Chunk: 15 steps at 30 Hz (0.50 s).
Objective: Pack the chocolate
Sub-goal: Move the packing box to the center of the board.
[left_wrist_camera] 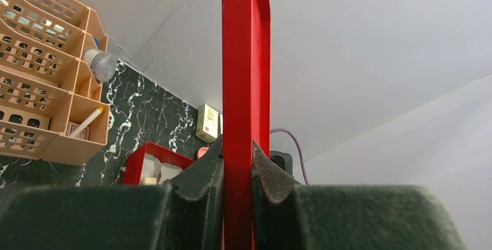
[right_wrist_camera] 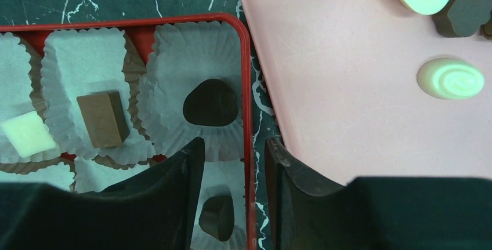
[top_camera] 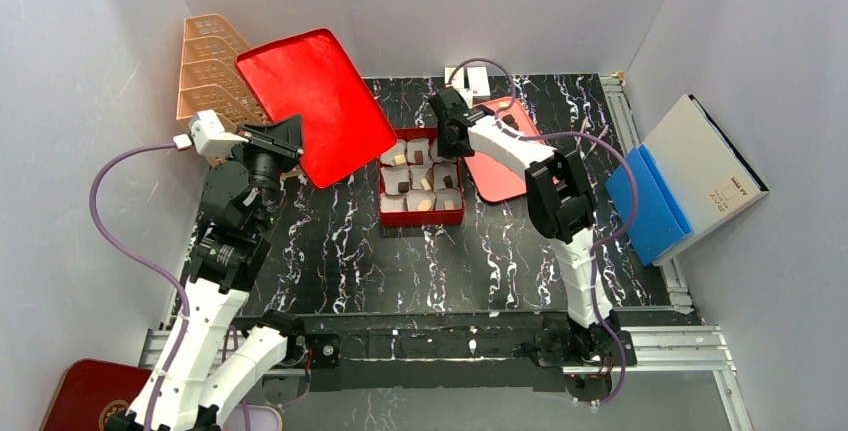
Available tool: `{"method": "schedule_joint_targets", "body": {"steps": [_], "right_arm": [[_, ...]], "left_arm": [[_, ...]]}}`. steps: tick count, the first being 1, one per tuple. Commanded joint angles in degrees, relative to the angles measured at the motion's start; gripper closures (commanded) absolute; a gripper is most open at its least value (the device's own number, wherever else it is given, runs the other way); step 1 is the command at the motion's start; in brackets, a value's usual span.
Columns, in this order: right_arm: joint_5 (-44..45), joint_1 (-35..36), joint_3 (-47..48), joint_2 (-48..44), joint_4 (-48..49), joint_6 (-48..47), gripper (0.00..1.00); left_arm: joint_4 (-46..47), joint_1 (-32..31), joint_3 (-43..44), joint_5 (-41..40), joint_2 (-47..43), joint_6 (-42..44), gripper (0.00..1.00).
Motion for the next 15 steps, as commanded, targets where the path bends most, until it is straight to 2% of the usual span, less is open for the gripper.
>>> {"method": "schedule_joint_targets", "body": {"steps": [1, 8, 15], "right_arm": [[-0.04, -0.02, 1.39, -1.94, 3.04, -0.61, 0.49], [1.68, -0.09, 4.41, -4.68, 2.93, -3.64, 0.48], [4.86, -0.26, 3.00, -14.29, 3.39, -9.07, 0.48]], "left_arm": [[3.83, -0.16, 0.35, -0.04, -0.11, 0.22, 1.00], [2.35, -0.11, 2.61, -0.31, 1.15, 1.16, 1.00], [-3.76, -0.18, 5.58, -0.04, 2.55, -0.31, 1.00]]}}
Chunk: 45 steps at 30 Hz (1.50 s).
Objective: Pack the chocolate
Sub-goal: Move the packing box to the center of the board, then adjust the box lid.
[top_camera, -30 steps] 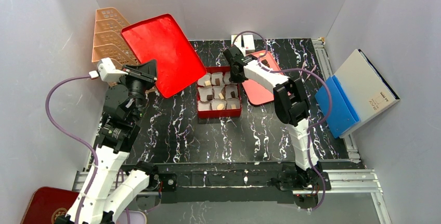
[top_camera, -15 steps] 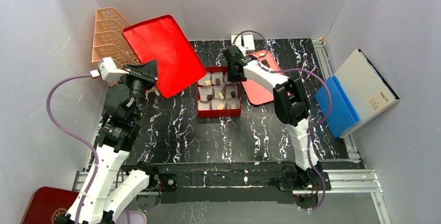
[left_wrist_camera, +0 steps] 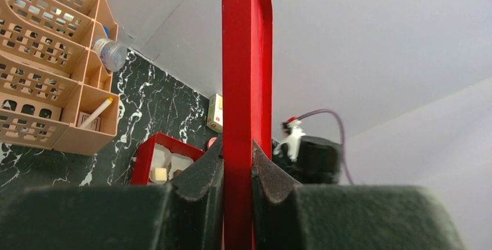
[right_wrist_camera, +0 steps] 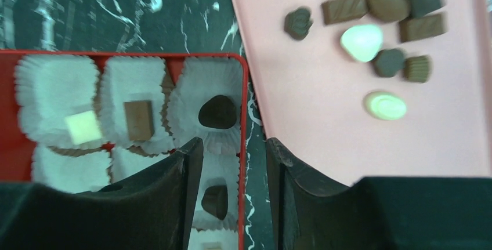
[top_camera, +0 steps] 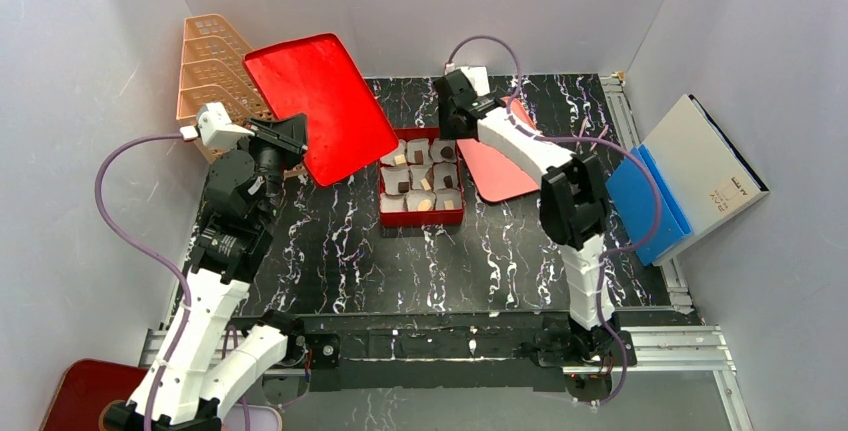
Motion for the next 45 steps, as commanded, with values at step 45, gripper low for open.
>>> {"method": "schedule_joint_targets", "body": {"steps": [45], "right_arm": [[-36.93, 8.12, -23.96, -55.97, -2.05, -38.71, 0.45]], "left_arm": [[-58.56, -11.63, 76.17, 12.74, 67.58, -11.25, 1.00]]}}
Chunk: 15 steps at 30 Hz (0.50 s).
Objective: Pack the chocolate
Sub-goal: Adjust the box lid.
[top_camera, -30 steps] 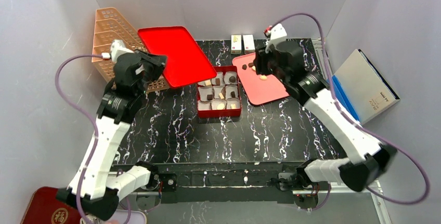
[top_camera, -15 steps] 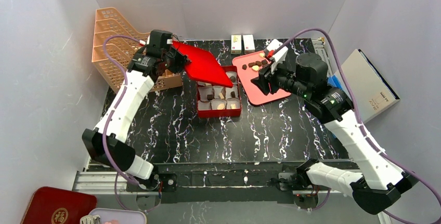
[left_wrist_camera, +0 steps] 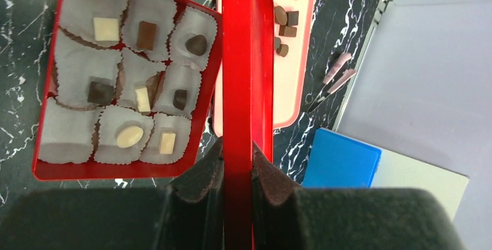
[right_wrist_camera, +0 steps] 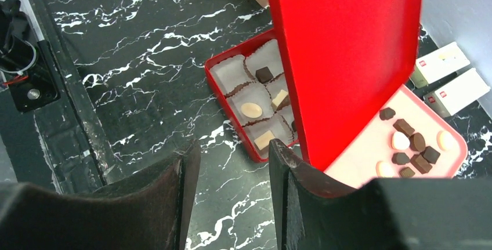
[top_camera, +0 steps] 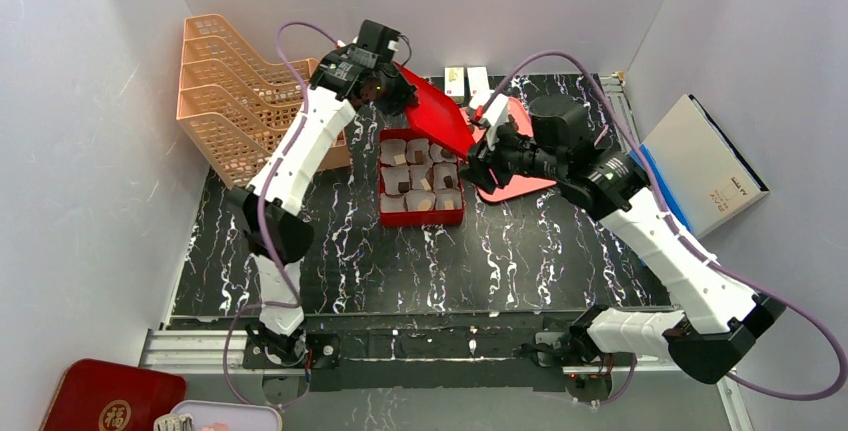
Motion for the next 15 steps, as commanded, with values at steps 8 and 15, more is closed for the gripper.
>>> {"method": "schedule_joint_targets", "body": {"steps": [8, 15], "right_arm": [[10.59, 7.01, 12.84, 9.15, -2.63, -1.90, 0.44], [16.31, 8.69, 23.72, 18.37, -9.81, -0.50, 0.44]], "left_arm": [[-9.02, -5.24, 8.08, -8.64, 3.78, 6.43, 1.00], [-8.88, -8.42, 5.96, -15.93, 2.97, 9.25, 1.00]]}}
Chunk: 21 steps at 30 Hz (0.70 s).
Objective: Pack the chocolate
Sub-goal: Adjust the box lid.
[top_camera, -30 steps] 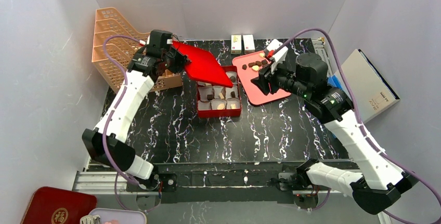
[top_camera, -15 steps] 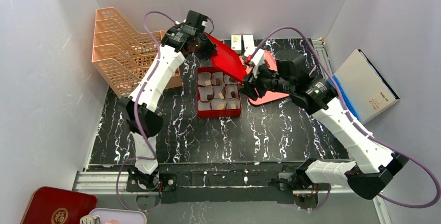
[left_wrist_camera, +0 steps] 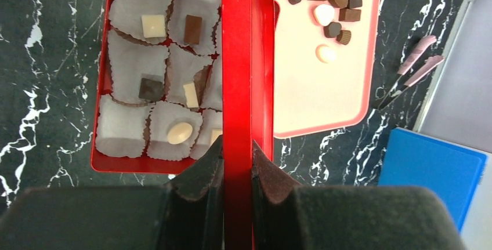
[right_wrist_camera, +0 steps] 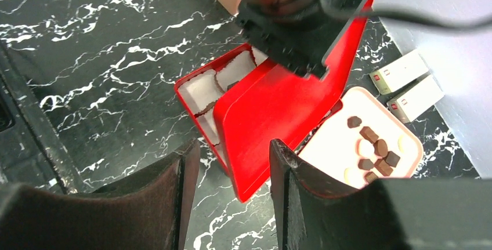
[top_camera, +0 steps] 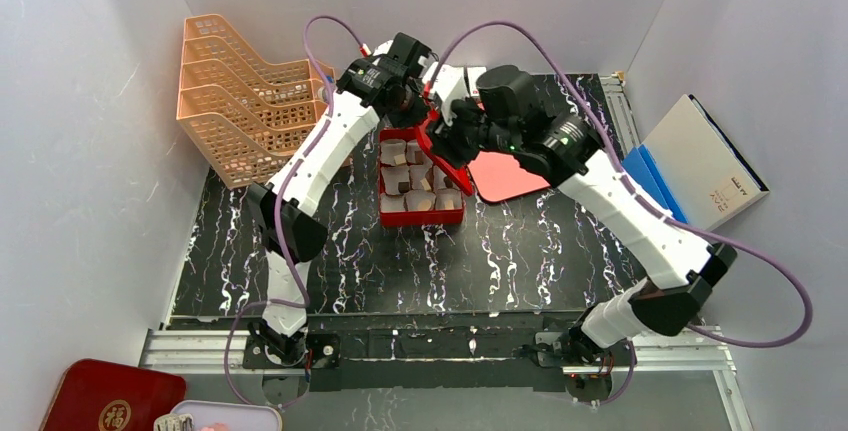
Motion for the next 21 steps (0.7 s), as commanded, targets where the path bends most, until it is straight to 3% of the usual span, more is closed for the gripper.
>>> {"method": "schedule_joint_targets", "body": {"steps": [1, 15, 21], "right_arm": [[5.98, 1.71, 6.21, 3.85, -4.08, 1.10, 0.44], [12.37, 6.37, 1.94, 5.39, 1.36, 5.13, 0.49], [17.30, 7.94, -5.54, 0.24, 9.98, 5.84, 0.53]], "left_arm": [[-0.01, -2.49, -1.26, -6.82, -3.05, 2.47, 1.00], [3.81, -4.05, -5.81, -10.60, -6.21, 0.98, 1.00], [8.44, -3.52, -7.22, -7.85, -7.93, -4.05, 1.00]]}}
